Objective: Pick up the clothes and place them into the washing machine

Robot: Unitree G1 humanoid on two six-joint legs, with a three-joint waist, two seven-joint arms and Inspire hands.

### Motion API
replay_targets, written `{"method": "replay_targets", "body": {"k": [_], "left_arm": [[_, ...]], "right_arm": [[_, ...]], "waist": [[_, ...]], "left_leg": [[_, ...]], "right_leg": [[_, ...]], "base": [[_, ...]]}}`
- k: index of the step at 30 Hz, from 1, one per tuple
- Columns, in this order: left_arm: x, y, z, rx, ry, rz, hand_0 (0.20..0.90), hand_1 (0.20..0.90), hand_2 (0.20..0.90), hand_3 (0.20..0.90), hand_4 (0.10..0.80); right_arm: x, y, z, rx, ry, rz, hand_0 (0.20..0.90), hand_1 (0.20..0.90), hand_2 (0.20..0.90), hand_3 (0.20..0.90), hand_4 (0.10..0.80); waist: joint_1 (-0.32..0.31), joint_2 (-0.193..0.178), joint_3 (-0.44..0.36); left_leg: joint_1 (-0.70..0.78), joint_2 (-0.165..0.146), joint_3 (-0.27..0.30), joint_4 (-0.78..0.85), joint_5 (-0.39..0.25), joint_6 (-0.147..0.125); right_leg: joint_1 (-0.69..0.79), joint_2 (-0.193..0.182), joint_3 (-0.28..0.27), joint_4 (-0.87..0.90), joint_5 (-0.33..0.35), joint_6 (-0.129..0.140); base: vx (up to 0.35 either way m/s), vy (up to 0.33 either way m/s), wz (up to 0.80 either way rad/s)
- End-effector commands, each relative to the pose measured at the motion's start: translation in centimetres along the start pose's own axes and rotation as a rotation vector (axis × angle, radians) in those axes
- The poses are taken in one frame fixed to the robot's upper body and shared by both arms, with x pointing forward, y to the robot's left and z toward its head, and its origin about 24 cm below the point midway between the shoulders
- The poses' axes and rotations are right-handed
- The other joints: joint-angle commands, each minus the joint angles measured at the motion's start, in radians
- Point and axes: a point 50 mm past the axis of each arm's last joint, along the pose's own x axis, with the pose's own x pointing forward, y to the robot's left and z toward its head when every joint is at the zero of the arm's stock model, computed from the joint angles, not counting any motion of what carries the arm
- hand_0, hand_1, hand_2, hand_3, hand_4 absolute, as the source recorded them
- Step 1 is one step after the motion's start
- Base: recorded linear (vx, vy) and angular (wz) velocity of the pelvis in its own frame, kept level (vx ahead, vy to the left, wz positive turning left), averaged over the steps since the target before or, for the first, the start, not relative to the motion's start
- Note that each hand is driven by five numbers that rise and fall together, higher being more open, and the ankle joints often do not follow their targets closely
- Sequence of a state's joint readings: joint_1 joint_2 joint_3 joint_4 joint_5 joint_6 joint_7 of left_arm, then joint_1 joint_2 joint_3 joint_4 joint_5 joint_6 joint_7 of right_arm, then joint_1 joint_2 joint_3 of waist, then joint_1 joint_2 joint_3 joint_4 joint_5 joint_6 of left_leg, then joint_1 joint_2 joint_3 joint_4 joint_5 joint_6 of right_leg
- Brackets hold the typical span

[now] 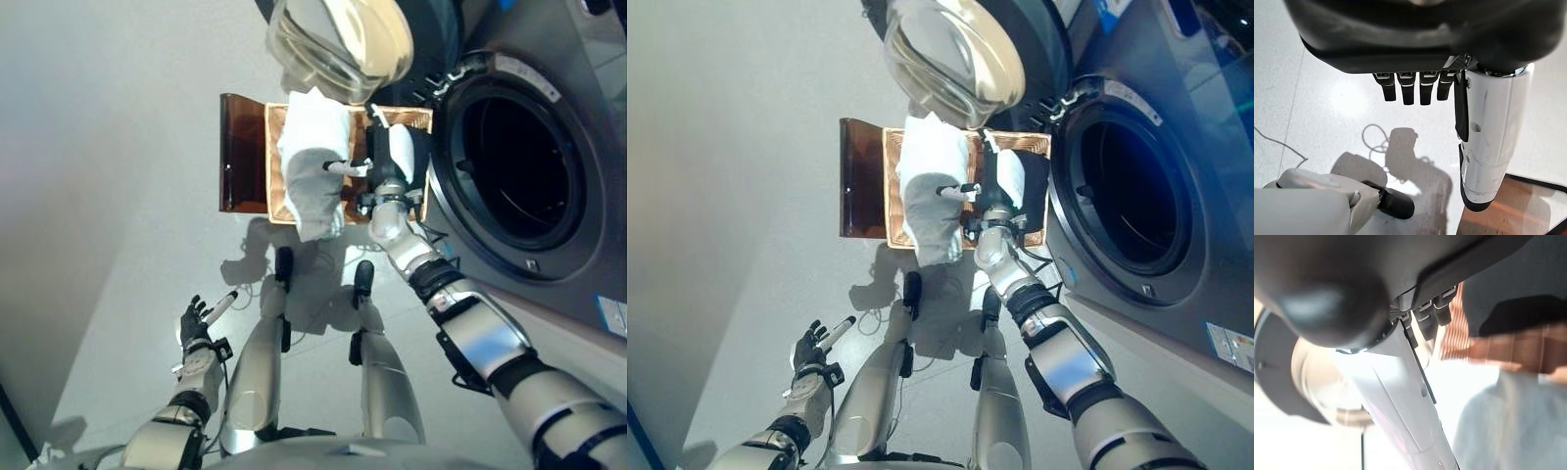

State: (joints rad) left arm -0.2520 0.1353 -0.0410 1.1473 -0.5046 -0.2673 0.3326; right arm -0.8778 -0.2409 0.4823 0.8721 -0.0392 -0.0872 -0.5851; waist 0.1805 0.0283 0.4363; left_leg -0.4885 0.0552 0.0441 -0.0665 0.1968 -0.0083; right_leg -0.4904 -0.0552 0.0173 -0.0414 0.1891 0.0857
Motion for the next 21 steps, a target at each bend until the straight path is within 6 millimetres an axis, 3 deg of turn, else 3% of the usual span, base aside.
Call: {"method": "replay_targets", "body": {"k": [1, 11, 21], "left_arm": [[0.6, 2.1, 0.1, 0.092, 0.01, 0.105, 0.9, 0.9, 0.9, 0.9, 0.8], [0.8, 2.2, 0.8, 0.068, -0.01, 0.116, 0.9, 0.9, 0.9, 0.9, 0.8], [0.9, 1.8, 1.4, 0.039, -0.03, 0.116, 0.9, 0.9, 0.9, 0.9, 0.8]], "right_arm": [[1.0, -0.4, 5.2, 0.149, -0.195, -0.028, 0.9, 0.9, 0.9, 0.9, 0.8], [0.2, 1.7, 5.7, 0.311, -0.149, 0.066, 0.9, 0.9, 0.9, 0.9, 0.8], [0.3, 1.5, 4.2, 0.429, -0.039, 0.041, 0.9, 0.9, 0.9, 0.9, 0.8]], "waist": [[0.02, -0.013, -0.042], [0.03, -0.017, -0.026], [0.034, -0.014, -0.011]], "left_leg": [[0.042, -0.002, -0.01, -0.021, -0.06, -0.086], [0.038, -0.004, -0.021, -0.021, -0.056, -0.088], [0.031, -0.008, -0.023, -0.021, -0.052, -0.089]], "right_leg": [[0.041, -0.037, -0.118, 0.03, -0.025, 0.032], [0.049, -0.04, -0.13, 0.023, -0.02, 0.033], [0.049, -0.045, -0.135, 0.019, -0.012, 0.034]], "base": [[0.002, -0.005, 0.13], [-0.002, -0.002, 0.03], [0.0, 0.0, 0.0]]}}
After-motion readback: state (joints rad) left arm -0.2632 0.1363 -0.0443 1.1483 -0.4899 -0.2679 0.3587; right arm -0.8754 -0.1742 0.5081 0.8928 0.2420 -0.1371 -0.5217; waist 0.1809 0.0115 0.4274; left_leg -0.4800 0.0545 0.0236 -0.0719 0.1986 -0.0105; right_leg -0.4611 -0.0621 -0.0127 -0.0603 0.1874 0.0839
